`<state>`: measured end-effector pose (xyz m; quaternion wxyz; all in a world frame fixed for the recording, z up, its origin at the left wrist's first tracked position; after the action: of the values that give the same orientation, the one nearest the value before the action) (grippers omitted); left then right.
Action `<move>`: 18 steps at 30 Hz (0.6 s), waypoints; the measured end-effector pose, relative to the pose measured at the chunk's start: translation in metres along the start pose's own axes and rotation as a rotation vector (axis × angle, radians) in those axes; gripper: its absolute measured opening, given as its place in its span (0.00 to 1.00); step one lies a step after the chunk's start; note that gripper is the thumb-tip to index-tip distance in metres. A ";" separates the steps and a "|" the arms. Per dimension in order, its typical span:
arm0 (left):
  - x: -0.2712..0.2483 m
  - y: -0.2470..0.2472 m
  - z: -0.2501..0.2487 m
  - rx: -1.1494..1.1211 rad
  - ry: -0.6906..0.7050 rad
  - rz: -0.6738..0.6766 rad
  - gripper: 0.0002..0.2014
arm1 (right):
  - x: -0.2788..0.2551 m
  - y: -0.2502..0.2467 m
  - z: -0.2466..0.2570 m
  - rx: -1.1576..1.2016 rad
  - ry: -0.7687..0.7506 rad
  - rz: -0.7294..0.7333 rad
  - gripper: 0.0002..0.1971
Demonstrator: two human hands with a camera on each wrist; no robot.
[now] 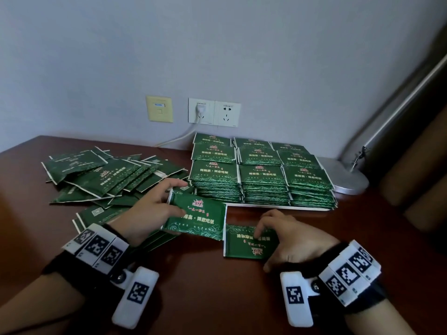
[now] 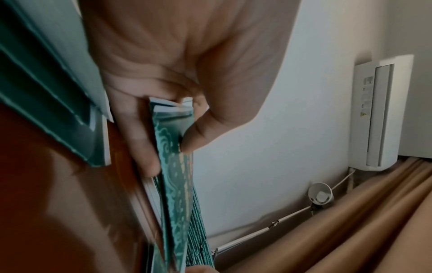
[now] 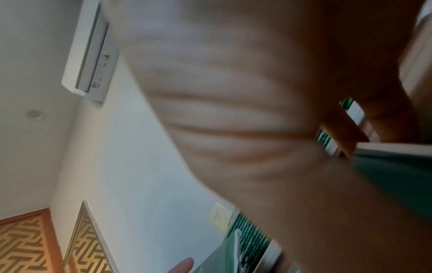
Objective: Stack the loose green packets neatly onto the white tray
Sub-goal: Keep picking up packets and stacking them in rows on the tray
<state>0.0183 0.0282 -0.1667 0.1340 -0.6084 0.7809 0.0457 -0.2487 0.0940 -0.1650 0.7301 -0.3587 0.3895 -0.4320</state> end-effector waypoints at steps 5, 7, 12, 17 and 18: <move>0.001 0.006 0.003 0.003 -0.016 0.064 0.22 | 0.002 -0.004 0.004 -0.025 -0.066 -0.073 0.21; 0.002 0.007 0.004 -0.006 -0.020 0.068 0.21 | 0.002 -0.004 0.006 -0.044 -0.084 -0.066 0.21; 0.005 0.004 0.006 -0.017 -0.025 0.045 0.20 | -0.002 -0.005 0.009 -0.077 -0.066 -0.022 0.20; 0.005 0.001 0.006 -0.036 -0.018 0.047 0.19 | -0.003 -0.007 0.009 -0.016 -0.089 -0.087 0.21; 0.005 0.001 0.005 -0.040 -0.015 0.049 0.19 | -0.002 -0.008 0.008 -0.008 -0.106 -0.101 0.22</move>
<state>0.0166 0.0253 -0.1734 0.1266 -0.5913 0.7934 0.0692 -0.2448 0.0944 -0.1540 0.7256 -0.4031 0.3335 -0.4470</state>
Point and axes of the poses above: each hand's wrist, its own x-axis towards the middle knuckle, its own y-axis out of the palm, z = x × y, the point moved 5 cm from there along x, towards the middle knuckle, and after that the axes turned 10 degrees about -y, right-handed, at the moved point
